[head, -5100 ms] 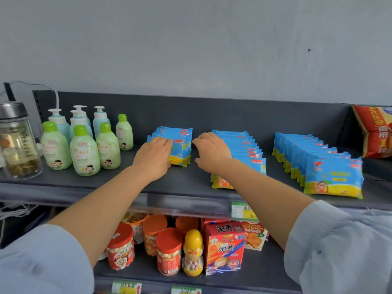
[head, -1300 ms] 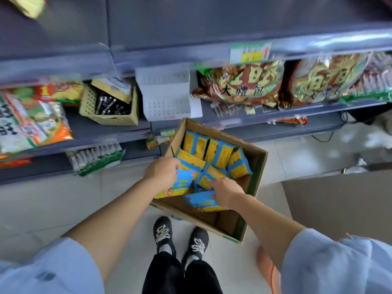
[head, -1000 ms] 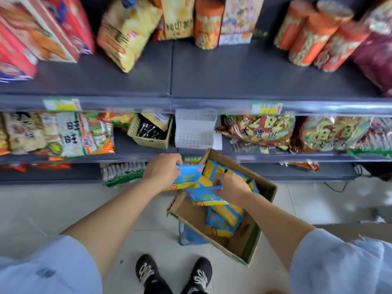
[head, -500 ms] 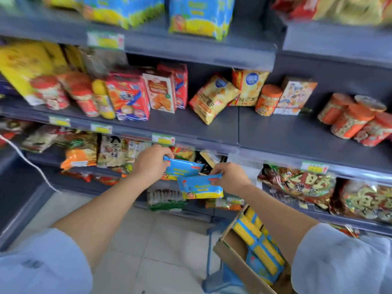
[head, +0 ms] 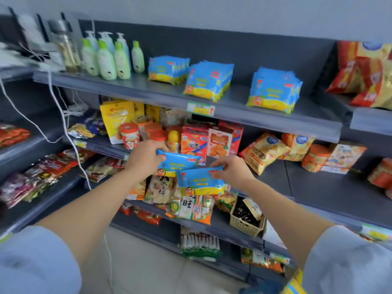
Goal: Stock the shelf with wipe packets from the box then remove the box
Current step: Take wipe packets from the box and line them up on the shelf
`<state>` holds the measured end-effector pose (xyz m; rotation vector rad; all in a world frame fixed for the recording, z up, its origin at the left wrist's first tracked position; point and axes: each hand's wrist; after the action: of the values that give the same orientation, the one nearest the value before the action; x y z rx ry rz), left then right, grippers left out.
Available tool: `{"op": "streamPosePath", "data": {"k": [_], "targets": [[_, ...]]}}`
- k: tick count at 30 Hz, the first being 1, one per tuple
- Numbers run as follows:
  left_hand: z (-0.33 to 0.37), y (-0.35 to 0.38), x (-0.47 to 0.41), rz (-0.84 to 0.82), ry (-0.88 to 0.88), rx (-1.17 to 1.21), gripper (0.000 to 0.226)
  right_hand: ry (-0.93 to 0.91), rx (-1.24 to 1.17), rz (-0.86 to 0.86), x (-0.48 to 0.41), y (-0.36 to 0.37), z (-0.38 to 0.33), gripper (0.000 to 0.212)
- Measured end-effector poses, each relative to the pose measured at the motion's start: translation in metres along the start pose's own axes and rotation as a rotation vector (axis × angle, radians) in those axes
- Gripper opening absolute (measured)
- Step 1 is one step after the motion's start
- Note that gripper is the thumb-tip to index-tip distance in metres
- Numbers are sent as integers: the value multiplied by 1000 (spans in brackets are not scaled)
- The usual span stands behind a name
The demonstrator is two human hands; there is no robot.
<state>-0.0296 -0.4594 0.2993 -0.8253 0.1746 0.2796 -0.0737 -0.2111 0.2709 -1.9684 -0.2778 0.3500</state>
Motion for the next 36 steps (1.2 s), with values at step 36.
{"op": "streamPosePath", "data": {"k": [36], "targets": [[-8, -173, -249, 670, 116, 178, 18, -211, -82, 359, -292, -103, -135, 28]]}}
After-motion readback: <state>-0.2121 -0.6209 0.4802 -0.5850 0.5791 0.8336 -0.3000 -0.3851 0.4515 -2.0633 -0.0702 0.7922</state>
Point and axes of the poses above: each hand's wrist, its own x-axis away from the middle knuckle, its own y-axis out of the palm, z = x × y, and after that the axes turned 14 degrees about x, right-handed
